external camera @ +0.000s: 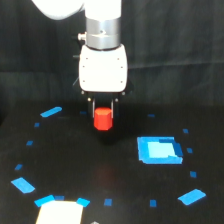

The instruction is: Pick up the red object from the table

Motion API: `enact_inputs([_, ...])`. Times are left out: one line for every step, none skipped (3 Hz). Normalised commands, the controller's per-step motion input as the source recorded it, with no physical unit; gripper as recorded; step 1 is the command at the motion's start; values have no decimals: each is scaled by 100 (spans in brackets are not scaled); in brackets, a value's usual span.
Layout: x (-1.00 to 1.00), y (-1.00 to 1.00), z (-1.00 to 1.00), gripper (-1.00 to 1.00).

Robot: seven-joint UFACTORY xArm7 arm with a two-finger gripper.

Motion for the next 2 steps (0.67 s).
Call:
enact_inputs([-9, 100, 100, -100])
enact_inputs([19, 79, 100, -56])
